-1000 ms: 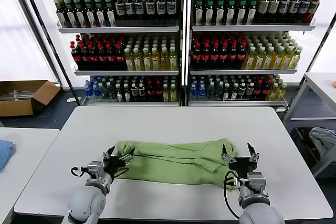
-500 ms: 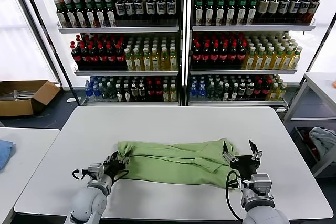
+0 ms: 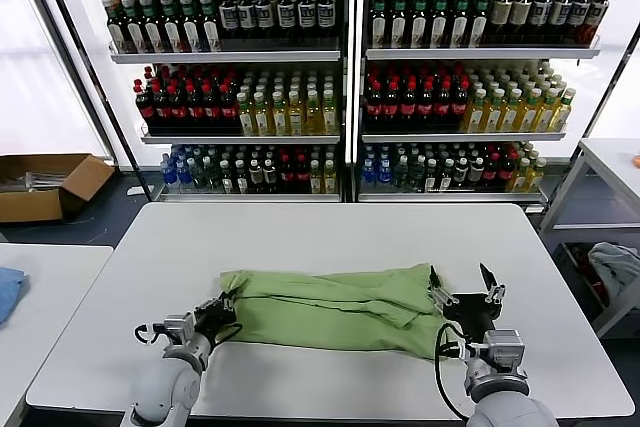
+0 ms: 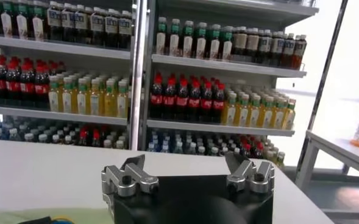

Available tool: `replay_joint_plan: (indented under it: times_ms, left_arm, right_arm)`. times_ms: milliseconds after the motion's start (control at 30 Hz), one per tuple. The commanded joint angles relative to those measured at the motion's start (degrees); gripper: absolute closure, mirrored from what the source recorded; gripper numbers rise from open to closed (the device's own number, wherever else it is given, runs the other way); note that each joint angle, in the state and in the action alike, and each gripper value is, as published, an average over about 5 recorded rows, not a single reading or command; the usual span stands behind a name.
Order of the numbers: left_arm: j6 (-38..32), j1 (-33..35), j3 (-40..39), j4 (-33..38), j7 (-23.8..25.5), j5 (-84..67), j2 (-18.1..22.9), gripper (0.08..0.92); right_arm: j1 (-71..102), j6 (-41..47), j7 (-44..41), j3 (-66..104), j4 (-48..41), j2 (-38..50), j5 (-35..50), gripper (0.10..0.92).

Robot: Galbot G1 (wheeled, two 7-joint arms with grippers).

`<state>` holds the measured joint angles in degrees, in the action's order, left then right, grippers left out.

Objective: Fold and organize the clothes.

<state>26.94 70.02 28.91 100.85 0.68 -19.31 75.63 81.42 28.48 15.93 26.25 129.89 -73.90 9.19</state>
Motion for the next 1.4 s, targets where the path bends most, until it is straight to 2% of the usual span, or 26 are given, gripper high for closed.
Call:
replay_joint_plan:
  times_ms: [33, 133, 300, 400, 467, 533, 633, 833, 933, 1033, 1200, 1400]
  left_arm:
    - [-1.09, 0.01, 7.91, 1.41, -0.11, -2.49, -8.98, 0.894]
    - [-1.20, -0.13, 13.63, 0.32, 0.23, -5.77, -16.39, 0.894]
    - [-2.37, -1.78, 20.87, -5.31, 1.84, -6.82, -27.99, 0.894]
    - [-2.95, -2.94, 22.70, -7.97, 2.57, -5.87, -32.05, 0.894]
    - [-2.98, -3.02, 22.97, -7.76, 2.93, -5.72, -32.97, 0.894]
    - [-2.72, -2.42, 22.47, -5.63, 3.17, -5.68, -32.19, 0.894]
    - [-2.16, -0.88, 19.87, -0.33, 3.05, -5.19, -28.19, 0.894]
    - [-1.09, 2.88, 9.86, 9.82, 1.38, -2.09, -16.96, 0.894]
    - [-0.17, 3.52, 4.00, 13.42, 0.14, -0.86, -11.02, 0.894]
    - [0.97, 3.11, -1.34, 15.39, -1.02, 0.07, -6.90, 0.894]
    - [2.56, 0.61, -8.49, 15.20, -1.98, 1.78, -3.84, 0.894]
    - [3.14, -1.71, -13.32, 12.11, -1.62, 4.21, -2.86, 0.894]
  right_arm:
    - [-1.71, 0.44, 0.23, -0.26, -0.12, 0.42, 0.34, 0.203]
    - [-2.78, 0.64, 0.37, -0.73, -0.58, 0.38, 0.57, 0.203]
    - [-4.45, 0.83, 0.51, -1.81, -1.59, -0.13, 0.69, 0.203]
    - [-5.02, 0.89, 0.66, -2.27, -1.90, -0.47, 0.69, 0.203]
    - [-5.17, 0.93, 0.75, -2.31, -1.90, -0.58, 0.71, 0.203]
    - [-5.15, 0.94, 0.83, -2.13, -1.77, -0.55, 0.74, 0.203]
    - [-4.83, 0.95, 1.00, -1.65, -1.24, -0.26, 0.76, 0.203]
    - [-2.94, 1.12, 1.24, -0.60, 0.48, 0.33, 0.68, 0.203]
    - [-1.69, 1.10, 1.24, -0.23, 1.21, 0.31, 0.54, 0.203]
    - [-0.52, 1.04, 1.26, -0.08, 1.74, -0.01, 0.15, 0.203]
    - [1.74, 0.59, 1.18, 0.04, 2.37, -1.08, -0.93, 0.203]
    - [4.19, 0.02, 1.09, 0.74, 3.38, -2.10, -1.79, 0.203]
